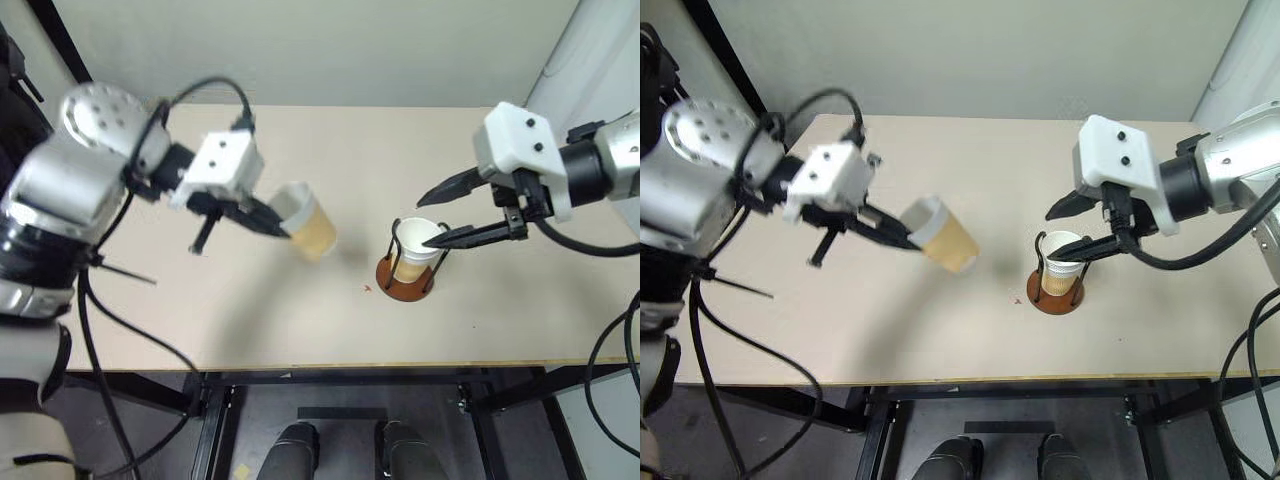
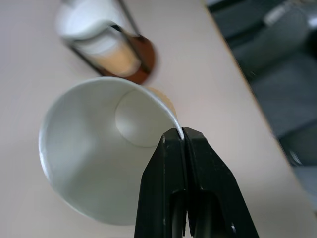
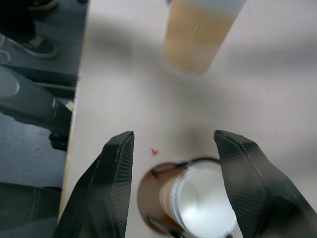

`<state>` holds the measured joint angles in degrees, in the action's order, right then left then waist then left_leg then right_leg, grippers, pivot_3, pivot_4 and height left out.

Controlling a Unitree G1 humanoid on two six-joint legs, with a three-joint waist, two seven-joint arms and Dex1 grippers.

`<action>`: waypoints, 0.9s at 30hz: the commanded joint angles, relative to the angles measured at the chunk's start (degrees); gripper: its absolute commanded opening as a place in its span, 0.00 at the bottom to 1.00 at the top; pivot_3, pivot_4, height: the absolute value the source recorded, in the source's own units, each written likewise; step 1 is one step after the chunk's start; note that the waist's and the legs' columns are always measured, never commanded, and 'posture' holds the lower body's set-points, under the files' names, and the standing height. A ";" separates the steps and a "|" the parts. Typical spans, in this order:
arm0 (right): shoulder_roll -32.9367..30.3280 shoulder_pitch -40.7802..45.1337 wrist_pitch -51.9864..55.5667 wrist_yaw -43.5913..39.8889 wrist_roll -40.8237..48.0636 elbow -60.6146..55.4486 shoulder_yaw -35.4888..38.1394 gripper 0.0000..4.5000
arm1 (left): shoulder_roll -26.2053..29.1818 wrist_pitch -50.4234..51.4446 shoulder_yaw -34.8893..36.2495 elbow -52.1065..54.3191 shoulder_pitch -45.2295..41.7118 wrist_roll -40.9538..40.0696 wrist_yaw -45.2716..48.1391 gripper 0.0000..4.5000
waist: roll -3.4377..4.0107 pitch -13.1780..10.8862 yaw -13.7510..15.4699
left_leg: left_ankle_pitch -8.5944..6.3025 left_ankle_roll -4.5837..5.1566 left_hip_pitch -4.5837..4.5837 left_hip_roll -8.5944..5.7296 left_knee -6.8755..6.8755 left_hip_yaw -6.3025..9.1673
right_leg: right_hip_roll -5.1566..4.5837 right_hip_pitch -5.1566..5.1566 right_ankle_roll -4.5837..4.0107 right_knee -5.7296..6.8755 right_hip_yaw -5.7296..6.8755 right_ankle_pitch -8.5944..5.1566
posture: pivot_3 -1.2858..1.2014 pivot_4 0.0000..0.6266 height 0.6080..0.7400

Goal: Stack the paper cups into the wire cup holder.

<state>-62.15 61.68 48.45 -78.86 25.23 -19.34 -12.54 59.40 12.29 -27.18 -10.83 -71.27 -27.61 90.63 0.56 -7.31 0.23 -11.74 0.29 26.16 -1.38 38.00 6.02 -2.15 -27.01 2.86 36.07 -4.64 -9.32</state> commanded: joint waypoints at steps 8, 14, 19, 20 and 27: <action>-5.53 -1.78 -5.66 -2.11 -4.92 9.50 2.91 0.59 | -9.89 -6.04 -10.92 -14.32 -19.59 -8.02 1.87 0.01 | 0.02 -0.02 0.24 | -0.19 0.23 0.31 -0.02 0.15 0.00 | -0.14 -0.06 0.52 -0.21 0.10 0.00 | 0.52 0.24 1.00; -7.40 -3.06 -4.59 -1.16 -4.36 7.58 5.17 0.59 | -16.85 -13.17 -18.17 -23.78 -25.57 -8.24 1.87 0.01 | 0.06 -0.05 0.37 | -0.40 0.43 0.47 -0.03 0.30 -0.09 | -0.24 -0.05 1.37 -0.36 0.06 0.25 | 0.52 0.24 1.00; -9.63 -4.04 -1.91 -0.51 -2.88 4.34 8.31 0.59 | -22.06 -19.04 -23.12 -31.11 -28.77 -7.70 1.87 0.01 | 0.20 -0.11 0.80 | -0.53 0.60 0.82 -0.05 0.60 -0.12 | -0.24 -0.10 1.60 -0.69 0.11 0.34 | 0.52 0.24 1.00; -10.11 -4.15 -0.90 -0.39 -2.12 3.18 9.13 0.59 | -22.97 -20.05 -23.91 -32.20 -29.21 -7.66 1.87 0.01 | 0.22 -0.09 0.82 | -0.58 0.65 0.88 -0.04 0.66 -0.12 | -0.29 -0.09 1.65 -0.74 0.06 0.36 | 0.52 0.24 1.00; -12.42 -5.46 6.35 3.15 2.74 -4.30 15.04 0.59 | -30.88 -26.73 -24.66 -41.13 -31.44 -5.44 1.87 0.01 | 0.26 -0.12 1.38 | -0.99 0.95 1.15 -0.15 1.27 -0.28 | -0.28 0.06 2.01 -1.09 0.05 0.46 | 0.52 0.24 1.00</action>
<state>-72.93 56.36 53.38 -76.89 26.62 -21.86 -0.78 29.03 -12.31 -52.91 -50.41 -100.42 -33.45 90.63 0.82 -7.43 1.61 -12.76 1.24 27.33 -1.55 39.38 5.78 -2.51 -26.91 4.94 34.97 -4.67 -8.88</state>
